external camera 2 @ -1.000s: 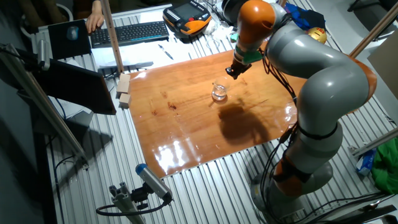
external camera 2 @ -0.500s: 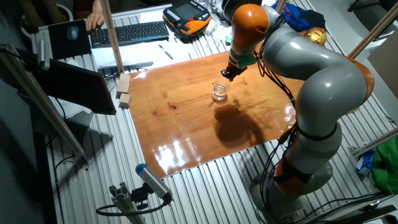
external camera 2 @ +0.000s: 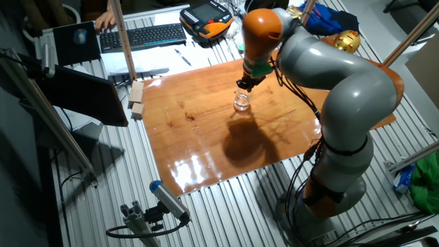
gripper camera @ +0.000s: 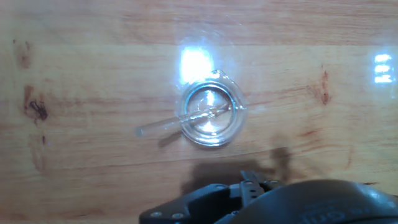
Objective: Stir the beaker with a glass rod
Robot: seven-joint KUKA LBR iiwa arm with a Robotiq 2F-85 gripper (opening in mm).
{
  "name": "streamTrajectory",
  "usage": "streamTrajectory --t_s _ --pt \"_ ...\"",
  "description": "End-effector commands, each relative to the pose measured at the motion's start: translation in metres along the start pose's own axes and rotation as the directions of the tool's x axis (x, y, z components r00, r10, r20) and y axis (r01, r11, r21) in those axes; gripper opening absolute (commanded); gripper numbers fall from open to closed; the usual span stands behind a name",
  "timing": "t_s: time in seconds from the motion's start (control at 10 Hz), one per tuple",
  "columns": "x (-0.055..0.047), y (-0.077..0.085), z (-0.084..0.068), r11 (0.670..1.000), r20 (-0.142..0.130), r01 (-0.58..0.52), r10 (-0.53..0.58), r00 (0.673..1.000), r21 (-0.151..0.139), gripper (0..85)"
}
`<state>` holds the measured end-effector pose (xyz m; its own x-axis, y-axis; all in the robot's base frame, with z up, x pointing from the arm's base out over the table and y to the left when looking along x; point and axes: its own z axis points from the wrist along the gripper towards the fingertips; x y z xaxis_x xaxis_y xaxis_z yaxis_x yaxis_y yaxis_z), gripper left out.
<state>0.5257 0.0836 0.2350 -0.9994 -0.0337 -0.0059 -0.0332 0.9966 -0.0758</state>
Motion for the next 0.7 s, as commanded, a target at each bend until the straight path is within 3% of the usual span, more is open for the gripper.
streamTrajectory --t_s 0.0,0.2,0.4,0.5,0.6 --pt "0.001 0.002 0.005 1.000 0.003 0.002 -0.002 1.000 -0.010 0.0" --pt "0.000 0.009 0.016 1.000 0.015 -0.014 0.015 1.000 -0.014 0.0" --pt "-0.001 0.015 0.016 1.000 0.012 -0.021 0.021 1.000 -0.003 0.0" --pt "0.000 0.016 0.015 1.000 0.009 -0.010 0.009 1.000 0.018 0.0" --pt "-0.001 0.017 0.017 1.000 0.009 -0.005 0.005 1.000 0.017 0.0"
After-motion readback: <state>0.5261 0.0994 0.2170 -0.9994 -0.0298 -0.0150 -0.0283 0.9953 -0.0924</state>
